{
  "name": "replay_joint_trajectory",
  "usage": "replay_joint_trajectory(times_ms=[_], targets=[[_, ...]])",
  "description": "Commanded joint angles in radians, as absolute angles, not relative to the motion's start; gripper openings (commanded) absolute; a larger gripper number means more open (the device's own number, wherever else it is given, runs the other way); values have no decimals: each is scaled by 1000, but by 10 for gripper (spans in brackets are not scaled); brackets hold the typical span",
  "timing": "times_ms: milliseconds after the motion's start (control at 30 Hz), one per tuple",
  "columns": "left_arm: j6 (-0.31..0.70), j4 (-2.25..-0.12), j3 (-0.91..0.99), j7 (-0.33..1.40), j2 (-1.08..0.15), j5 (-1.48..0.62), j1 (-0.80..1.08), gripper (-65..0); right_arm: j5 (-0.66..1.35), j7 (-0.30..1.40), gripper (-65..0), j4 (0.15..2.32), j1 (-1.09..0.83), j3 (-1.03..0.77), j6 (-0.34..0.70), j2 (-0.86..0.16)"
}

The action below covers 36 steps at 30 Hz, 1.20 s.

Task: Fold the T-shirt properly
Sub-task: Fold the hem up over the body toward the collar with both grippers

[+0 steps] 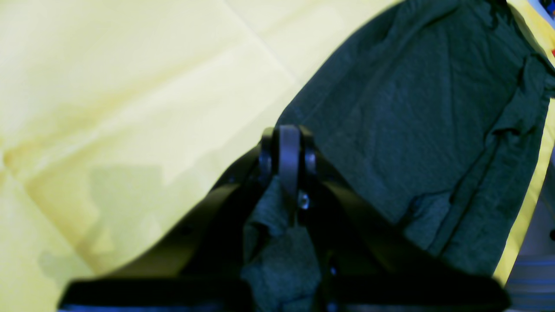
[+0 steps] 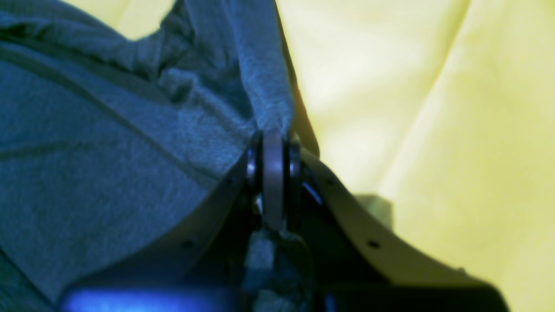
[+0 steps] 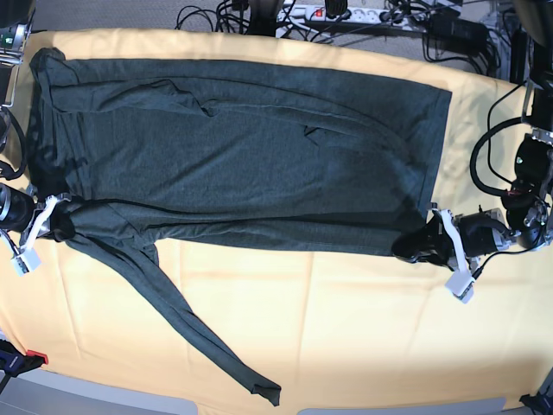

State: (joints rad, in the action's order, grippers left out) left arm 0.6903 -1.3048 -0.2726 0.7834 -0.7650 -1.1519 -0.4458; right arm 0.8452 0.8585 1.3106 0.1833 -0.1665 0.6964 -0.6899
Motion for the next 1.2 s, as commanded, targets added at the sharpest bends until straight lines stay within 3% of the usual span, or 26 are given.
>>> replay_joint_trajectory(times_ms=[0,367,567,767,1167], targets=[[698,-1327,-259,761,-781,-1172,-471,-650,859,838,-650,1347,203,-177,698,-718],[698,-1378,-260,762,-785,-1114,-469,-650,831,831,-650,1694,2,-178,698,-782],[698,-1499,-260,760,-853,-1107,-403,-650,838,831,-650,1700,-28,-178,698,-858],[698,-1637,-260,731,-931,-1028,-326,-650,838,831,-650,1700,-60,-178,698,-865],[698,-1649,-260,741,-1013,-1028,-249,-650,733,866,-650,1700,-124,-178,698,-879]])
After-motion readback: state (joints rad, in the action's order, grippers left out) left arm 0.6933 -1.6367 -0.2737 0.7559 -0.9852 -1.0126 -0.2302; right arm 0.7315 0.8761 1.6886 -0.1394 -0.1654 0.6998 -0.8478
